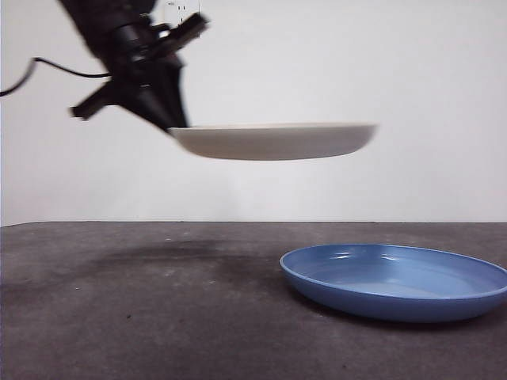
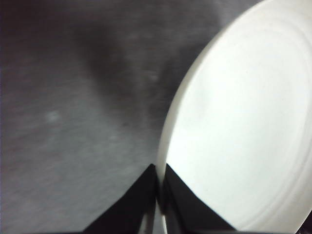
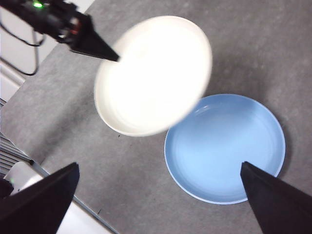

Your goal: Pick up the white plate, put it on the blue plate, put it on desk

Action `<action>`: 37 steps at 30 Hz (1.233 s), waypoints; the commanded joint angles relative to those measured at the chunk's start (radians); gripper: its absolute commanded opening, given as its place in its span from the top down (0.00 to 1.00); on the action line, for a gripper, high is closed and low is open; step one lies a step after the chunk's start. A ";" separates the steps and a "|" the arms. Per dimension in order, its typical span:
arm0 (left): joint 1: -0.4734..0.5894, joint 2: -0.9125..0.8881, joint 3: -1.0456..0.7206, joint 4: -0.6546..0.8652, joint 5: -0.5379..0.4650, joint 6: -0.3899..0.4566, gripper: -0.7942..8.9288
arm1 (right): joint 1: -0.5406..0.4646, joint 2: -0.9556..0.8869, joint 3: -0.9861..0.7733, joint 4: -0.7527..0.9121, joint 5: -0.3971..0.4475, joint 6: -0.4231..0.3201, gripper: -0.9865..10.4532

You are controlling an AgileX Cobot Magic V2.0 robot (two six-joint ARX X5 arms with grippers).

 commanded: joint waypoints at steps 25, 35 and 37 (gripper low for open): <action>-0.225 0.521 0.415 -0.105 -0.003 0.013 0.90 | 0.004 -0.016 0.100 -0.060 0.016 -0.048 0.30; -0.229 0.524 0.415 -0.107 -0.002 0.068 0.87 | 0.004 -0.016 0.100 -0.060 0.016 -0.051 0.30; -0.230 0.524 0.415 -0.105 -0.002 0.068 0.80 | 0.004 -0.016 0.100 -0.060 0.016 -0.051 0.30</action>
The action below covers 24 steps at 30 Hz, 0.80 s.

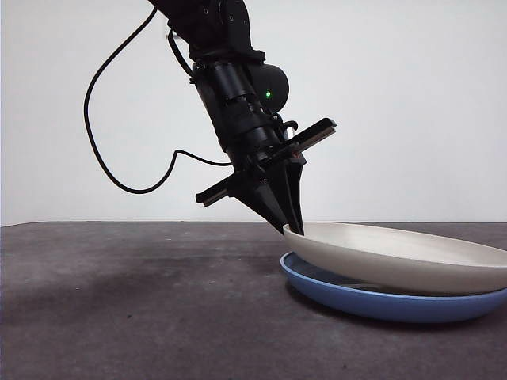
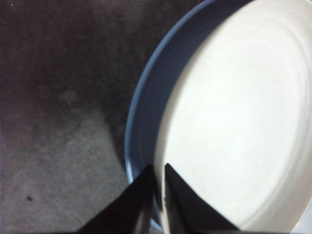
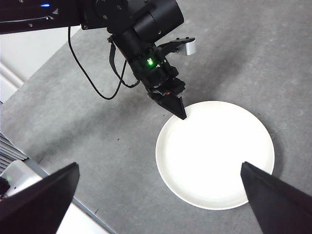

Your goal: Pick up the white plate, put it on the blue plate, put it on desk

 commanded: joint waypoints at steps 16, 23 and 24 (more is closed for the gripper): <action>-0.013 0.025 0.095 -0.006 0.002 0.026 0.43 | 0.003 0.005 0.021 0.005 0.001 -0.011 0.30; 0.015 0.025 0.245 -0.196 0.001 0.077 0.30 | 0.003 0.005 0.021 0.005 0.002 -0.011 0.30; 0.020 0.025 0.266 -0.226 0.001 0.081 0.30 | 0.003 0.005 0.021 0.005 0.002 -0.011 0.30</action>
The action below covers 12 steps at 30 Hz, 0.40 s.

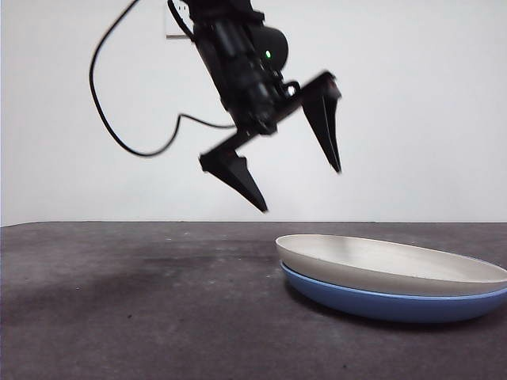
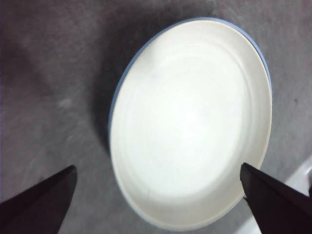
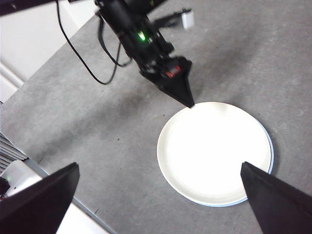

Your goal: Pick up the white plate, put it on the blue plate, put it on desk

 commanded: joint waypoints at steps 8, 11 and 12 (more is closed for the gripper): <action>0.032 -0.040 0.160 -0.224 0.000 0.083 0.30 | 0.009 0.005 0.021 0.001 0.015 -0.009 0.30; 0.030 -0.117 0.159 -0.228 0.000 0.084 0.30 | 0.026 0.005 0.021 -0.006 0.051 -0.007 0.30; 0.024 -0.150 0.157 -0.230 -0.001 0.089 0.30 | 0.032 0.005 0.021 -0.009 0.060 -0.008 0.30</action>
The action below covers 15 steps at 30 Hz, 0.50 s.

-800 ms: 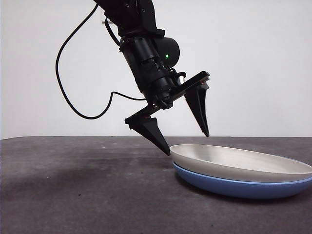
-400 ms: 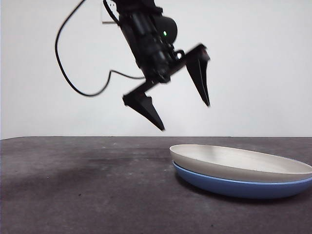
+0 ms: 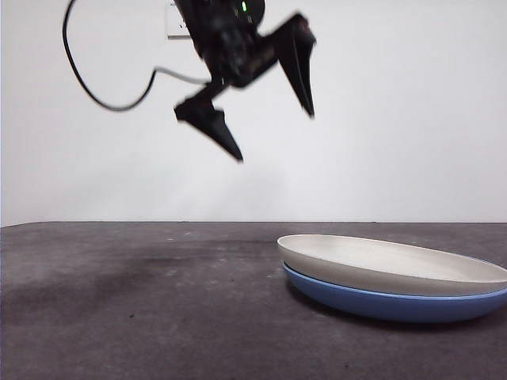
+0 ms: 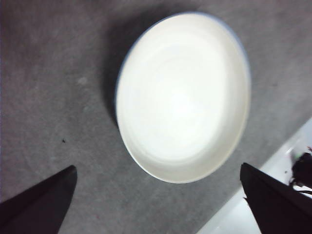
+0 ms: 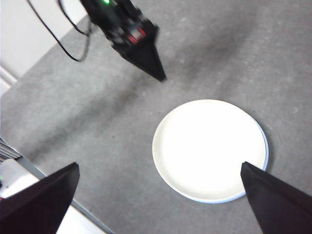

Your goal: Pick up the white plate, put it on the blue plate, put it on desk

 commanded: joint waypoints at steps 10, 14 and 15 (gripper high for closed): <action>-0.118 -0.436 -0.040 -0.043 -0.131 0.076 0.30 | 0.056 0.005 0.021 -0.002 0.029 0.013 0.30; -0.150 -0.591 -0.109 -0.043 -0.132 0.105 0.30 | 0.056 0.005 0.021 -0.021 0.029 0.018 0.30; -0.155 -0.626 -0.132 -0.043 -0.132 0.114 0.30 | 0.056 0.005 0.021 -0.026 0.029 0.023 0.30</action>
